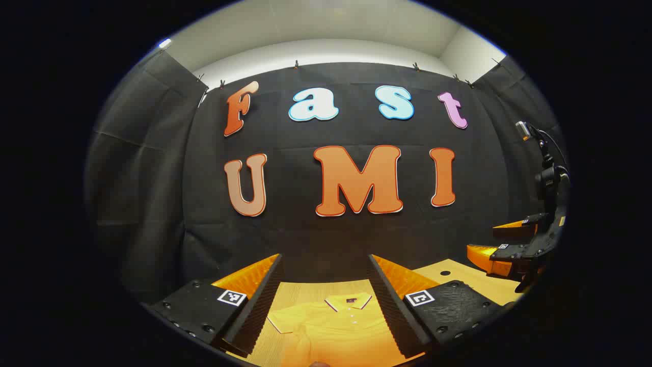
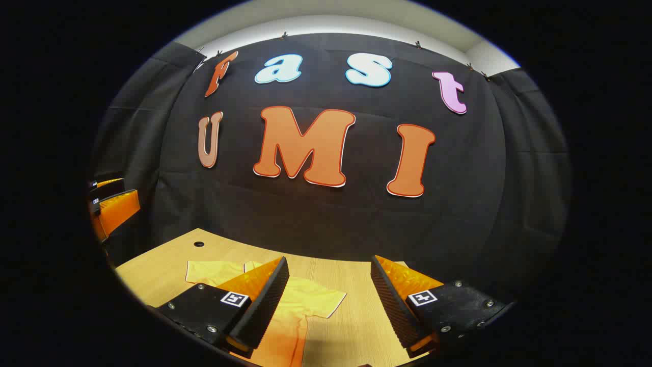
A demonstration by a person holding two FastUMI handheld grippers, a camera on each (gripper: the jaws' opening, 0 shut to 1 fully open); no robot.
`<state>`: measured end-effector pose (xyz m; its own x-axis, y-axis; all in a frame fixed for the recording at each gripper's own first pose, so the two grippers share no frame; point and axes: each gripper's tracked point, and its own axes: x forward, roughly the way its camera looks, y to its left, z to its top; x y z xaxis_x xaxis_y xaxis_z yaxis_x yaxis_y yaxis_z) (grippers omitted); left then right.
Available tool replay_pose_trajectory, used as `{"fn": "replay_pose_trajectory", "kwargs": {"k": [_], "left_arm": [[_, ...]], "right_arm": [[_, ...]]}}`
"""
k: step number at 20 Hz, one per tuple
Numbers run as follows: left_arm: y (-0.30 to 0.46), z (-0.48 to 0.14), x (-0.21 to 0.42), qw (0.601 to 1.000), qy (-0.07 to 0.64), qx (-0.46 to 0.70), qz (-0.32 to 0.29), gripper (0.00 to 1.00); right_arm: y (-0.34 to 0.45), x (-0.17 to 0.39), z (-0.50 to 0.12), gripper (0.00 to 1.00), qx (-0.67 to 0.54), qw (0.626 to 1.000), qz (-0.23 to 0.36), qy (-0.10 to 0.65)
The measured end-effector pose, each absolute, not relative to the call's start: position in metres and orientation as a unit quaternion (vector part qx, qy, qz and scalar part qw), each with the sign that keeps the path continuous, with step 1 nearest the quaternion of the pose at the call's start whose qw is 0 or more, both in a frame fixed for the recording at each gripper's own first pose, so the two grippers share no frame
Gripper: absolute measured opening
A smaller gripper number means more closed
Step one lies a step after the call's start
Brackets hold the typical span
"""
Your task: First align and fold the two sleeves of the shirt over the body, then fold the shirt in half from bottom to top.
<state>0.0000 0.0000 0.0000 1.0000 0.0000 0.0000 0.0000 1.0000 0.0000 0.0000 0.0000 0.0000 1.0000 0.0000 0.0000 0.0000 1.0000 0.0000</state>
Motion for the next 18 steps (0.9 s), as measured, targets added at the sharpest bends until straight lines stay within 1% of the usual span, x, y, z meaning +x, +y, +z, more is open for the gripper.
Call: {"fn": "replay_pose_trajectory", "kwargs": {"k": [6, 10, 14, 16, 18], "left_arm": [[0.006, 0.0, -0.012, 1.0, -0.003, -0.001, -0.013, 0.96], [0.015, 0.003, -0.021, 1.0, -0.012, 0.0, -0.022, 0.96], [0.023, 0.001, -0.032, 0.999, -0.017, 0.0, -0.032, 0.96], [0.025, -0.003, -0.039, 0.999, -0.014, -0.002, -0.039, 0.98], [0.03, -0.005, -0.045, 0.999, -0.01, -0.003, -0.041, 0.98]], "right_arm": [[0.018, -0.018, 0.003, 0.98, -0.007, 1.0, -0.001, -0.003], [0.023, -0.035, 0.009, 0.98, -0.009, 1.0, -0.012, -0.002], [0.031, -0.052, 0.022, 0.98, -0.017, 0.999, -0.028, -0.019], [0.037, -0.055, 0.016, 0.98, -0.016, 0.999, -0.03, -0.009], [0.035, -0.053, 0.003, 0.98, -0.014, 0.999, -0.035, 0.017]]}}
